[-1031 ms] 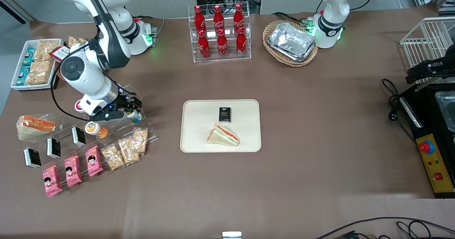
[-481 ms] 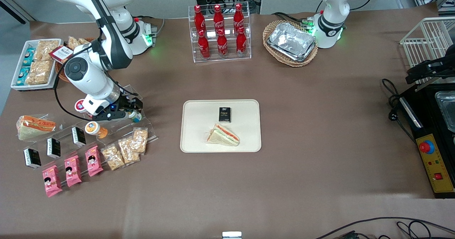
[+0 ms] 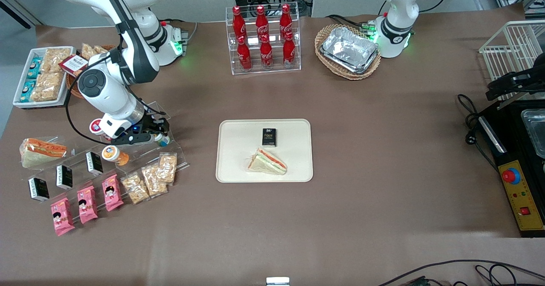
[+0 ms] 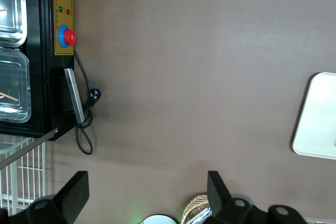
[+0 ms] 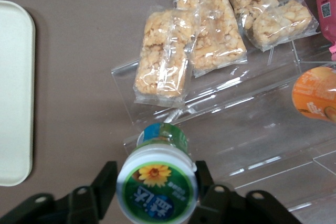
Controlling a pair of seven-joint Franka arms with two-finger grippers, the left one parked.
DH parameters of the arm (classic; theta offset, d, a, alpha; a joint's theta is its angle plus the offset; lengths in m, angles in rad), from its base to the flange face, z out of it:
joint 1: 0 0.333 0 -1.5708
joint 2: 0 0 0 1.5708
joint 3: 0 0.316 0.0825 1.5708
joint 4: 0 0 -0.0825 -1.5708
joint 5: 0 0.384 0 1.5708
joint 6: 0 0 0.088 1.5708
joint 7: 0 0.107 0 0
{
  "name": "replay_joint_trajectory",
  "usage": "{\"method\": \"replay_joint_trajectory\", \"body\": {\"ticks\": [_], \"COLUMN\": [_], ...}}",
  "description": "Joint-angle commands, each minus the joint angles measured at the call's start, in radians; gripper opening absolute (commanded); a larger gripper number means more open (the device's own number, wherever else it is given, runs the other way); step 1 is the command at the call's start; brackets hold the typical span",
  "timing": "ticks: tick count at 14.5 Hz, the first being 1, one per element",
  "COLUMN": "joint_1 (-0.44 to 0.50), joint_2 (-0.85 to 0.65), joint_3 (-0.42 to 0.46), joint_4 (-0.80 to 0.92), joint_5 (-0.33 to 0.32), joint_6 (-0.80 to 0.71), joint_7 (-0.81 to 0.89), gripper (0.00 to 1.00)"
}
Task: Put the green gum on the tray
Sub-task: 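Close the right gripper on the green gum tub and lift it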
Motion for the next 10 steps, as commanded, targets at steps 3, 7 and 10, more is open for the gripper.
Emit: {"method": "replay_joint_trajectory", "body": {"ticks": [3, 7, 10], "joint_1": [0.008, 0.003, 0.005], "joint_2": [-0.018, -0.079, -0.128], "joint_3": [-0.006, -0.009, -0.006], "joint_4": [-0.002, 0.025, 0.100], "joint_5": [-0.015, -0.015, -0.014], "joint_6": [0.012, -0.047, -0.211], "joint_7": [-0.038, -0.061, -0.044], "gripper": [0.23, 0.14, 0.13]}}
